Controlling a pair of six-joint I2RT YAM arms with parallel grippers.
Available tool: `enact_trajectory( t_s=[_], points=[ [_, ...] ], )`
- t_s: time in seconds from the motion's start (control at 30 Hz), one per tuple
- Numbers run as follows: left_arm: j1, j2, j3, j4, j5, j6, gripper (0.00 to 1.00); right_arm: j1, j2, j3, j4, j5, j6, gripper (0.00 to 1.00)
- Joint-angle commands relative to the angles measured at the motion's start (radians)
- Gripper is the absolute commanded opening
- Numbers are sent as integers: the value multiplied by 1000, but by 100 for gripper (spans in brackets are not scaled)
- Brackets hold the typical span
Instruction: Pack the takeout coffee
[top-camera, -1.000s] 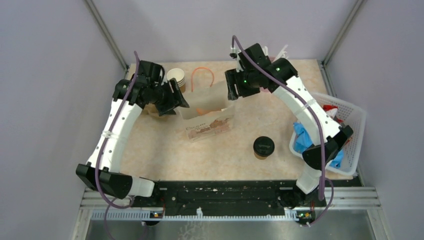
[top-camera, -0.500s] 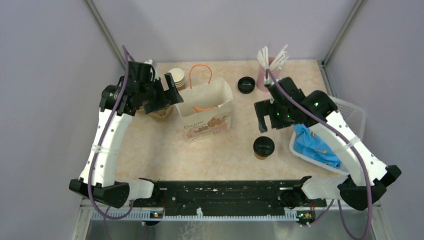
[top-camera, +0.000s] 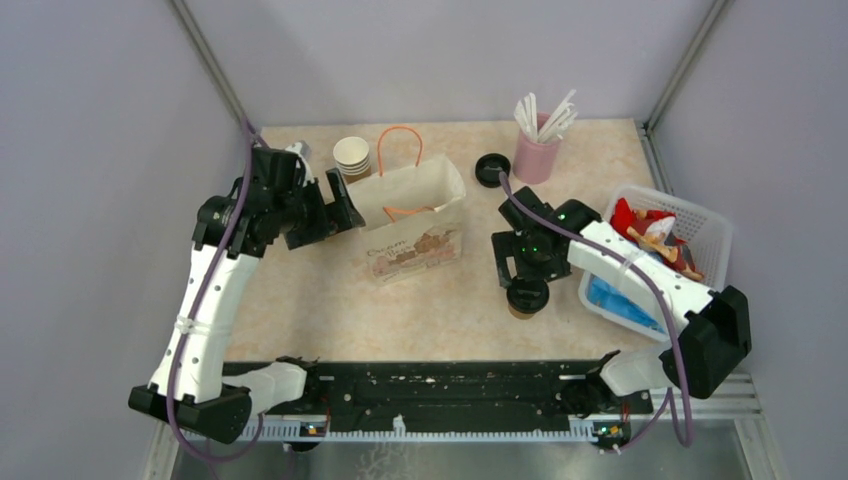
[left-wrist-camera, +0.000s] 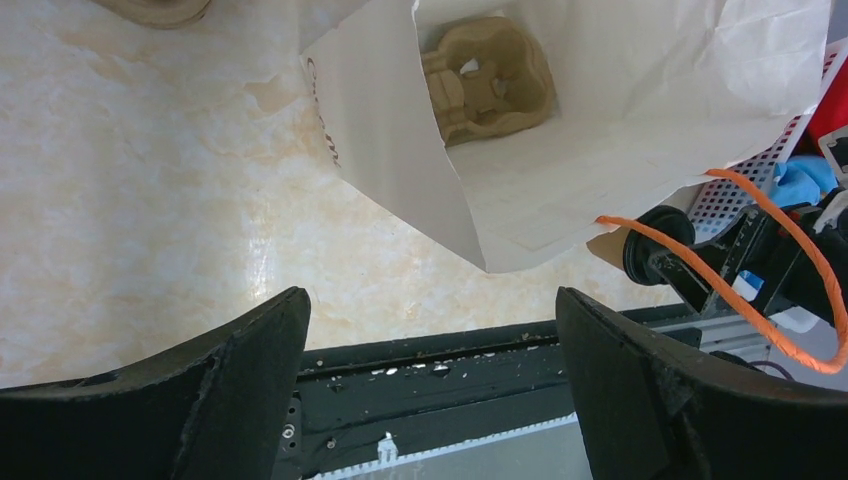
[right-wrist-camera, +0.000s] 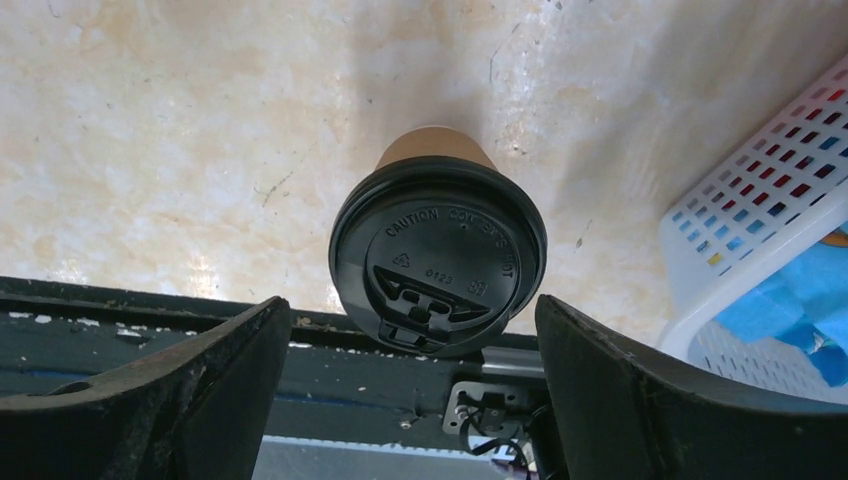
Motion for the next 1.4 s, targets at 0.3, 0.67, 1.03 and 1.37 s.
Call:
enact_trajectory(
  t_s=[0.3, 0.67, 1.03, 1.37],
  points=[
    [0, -11, -34, 68, 50, -19, 98, 20, 11, -64, 54, 39, -7, 90],
    [0, 8, -20, 62, 51, -3, 98, 20, 30, -76, 84, 31, -47, 85],
    [0, 11, -29, 65, 55, -3, 98, 19, 33, -53, 49, 17, -204, 88],
    [0, 15, -33, 68, 59, -7, 98, 19, 46, -73, 77, 2, -167, 84]
  ],
)
